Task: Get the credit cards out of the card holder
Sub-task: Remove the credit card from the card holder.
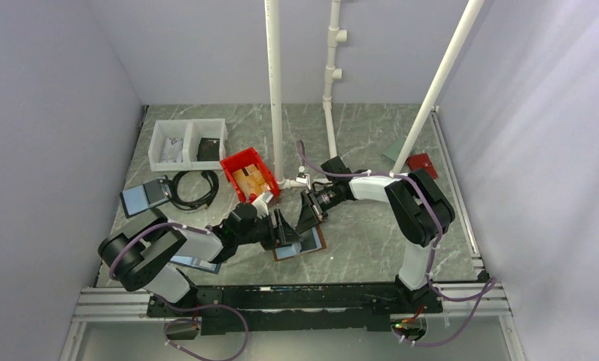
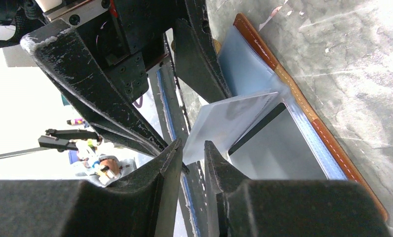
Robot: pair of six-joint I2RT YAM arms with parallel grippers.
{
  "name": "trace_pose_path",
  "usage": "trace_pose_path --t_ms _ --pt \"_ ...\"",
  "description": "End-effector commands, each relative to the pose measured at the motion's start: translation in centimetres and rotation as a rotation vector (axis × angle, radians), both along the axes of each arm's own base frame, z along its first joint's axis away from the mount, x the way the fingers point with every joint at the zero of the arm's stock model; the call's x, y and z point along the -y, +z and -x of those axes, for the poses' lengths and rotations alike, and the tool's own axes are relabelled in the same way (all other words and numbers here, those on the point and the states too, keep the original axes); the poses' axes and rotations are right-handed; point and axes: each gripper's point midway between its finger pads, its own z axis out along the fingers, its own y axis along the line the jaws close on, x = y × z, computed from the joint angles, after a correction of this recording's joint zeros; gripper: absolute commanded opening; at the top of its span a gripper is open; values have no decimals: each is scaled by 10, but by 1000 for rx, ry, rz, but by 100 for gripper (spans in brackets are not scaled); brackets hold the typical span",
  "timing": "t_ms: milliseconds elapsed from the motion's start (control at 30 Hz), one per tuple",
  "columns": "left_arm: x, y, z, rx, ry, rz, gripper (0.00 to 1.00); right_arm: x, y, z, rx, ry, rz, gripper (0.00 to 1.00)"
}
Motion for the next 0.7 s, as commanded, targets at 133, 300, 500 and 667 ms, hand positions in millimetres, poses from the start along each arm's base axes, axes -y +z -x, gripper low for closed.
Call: trace_pose_path --t_ms 133,300,500,667 --pt "-14 -13 -6 -19 68 -100 66 -7 21 6 13 51 -87 28" --pt "-21 -13 -6 -25 89 -131 62 -7 21 4 28 52 -82 28" --pt "-28 -15 -4 -32 110 -163 61 -7 20 1 67 50 -65 30" --pt "-31 -17 -4 -35 124 -168 59 -6 20 -2 93 48 -52 30"
